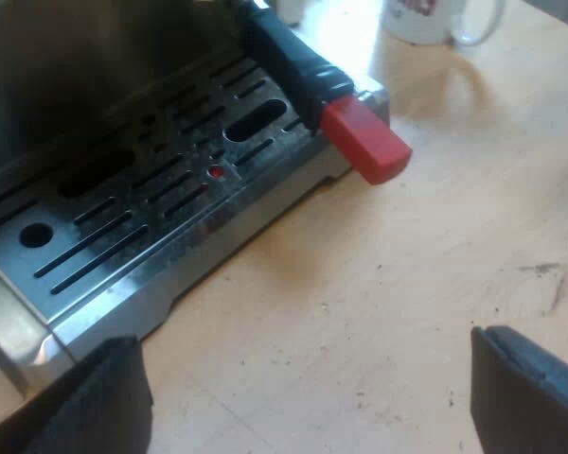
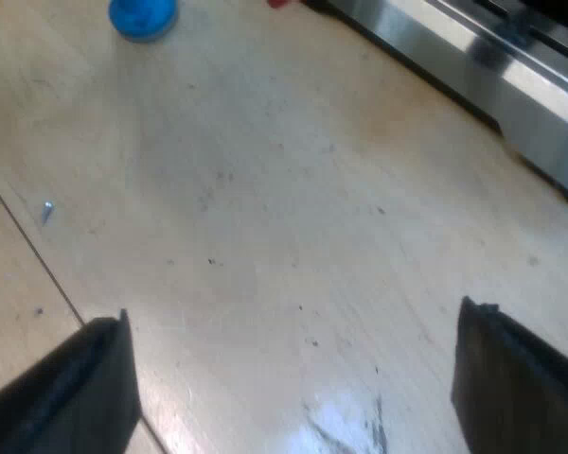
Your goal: Grind coffee beans and then tamp
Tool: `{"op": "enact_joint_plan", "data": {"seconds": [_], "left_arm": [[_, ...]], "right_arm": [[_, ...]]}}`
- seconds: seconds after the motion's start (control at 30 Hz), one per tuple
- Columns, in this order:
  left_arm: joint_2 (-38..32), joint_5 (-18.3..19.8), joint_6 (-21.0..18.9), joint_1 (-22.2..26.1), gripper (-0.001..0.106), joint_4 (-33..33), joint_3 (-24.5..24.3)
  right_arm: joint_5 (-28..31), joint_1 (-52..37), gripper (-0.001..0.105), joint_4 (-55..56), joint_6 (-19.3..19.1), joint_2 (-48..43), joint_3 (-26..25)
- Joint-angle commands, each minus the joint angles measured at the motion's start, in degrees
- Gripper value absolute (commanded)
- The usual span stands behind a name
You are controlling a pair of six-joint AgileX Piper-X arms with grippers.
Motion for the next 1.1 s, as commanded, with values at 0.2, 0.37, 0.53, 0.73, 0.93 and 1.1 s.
{"op": "enact_joint_plan", "data": {"seconds": [0.2,0.37,0.53,0.73,0.93,1.1], "left_arm": [[0.01,-0.05,0.75,-0.23,0.072,-0.10,1.41],[0.07,-0.05,0.78,-0.23,0.072,-1.04,3.84],[0.15,2.99,0.78,-0.23,0.072,-5.12,5.91],[0.15,7.76,2.15,-0.23,0.072,-6.54,6.01],[0.15,11.37,3.89,-0.23,0.072,-6.64,7.03],[0.15,13.02,3.89,-0.23,0.072,-6.16,7.48]], "right_arm": [[18.80,16.89,0.064,-7.71,8.85,5.86,-0.46],[36.43,30.68,0.049,-14.70,18.11,12.78,-0.34],[48.60,37.15,0.045,-24.42,24.64,19.02,1.75],[54.99,39.09,0.045,-34.37,26.62,25.34,3.84],[58.64,39.08,0.040,-46.64,26.62,34.99,3.92],[60.33,39.08,0.019,-52.67,26.62,40.17,3.92]]}}
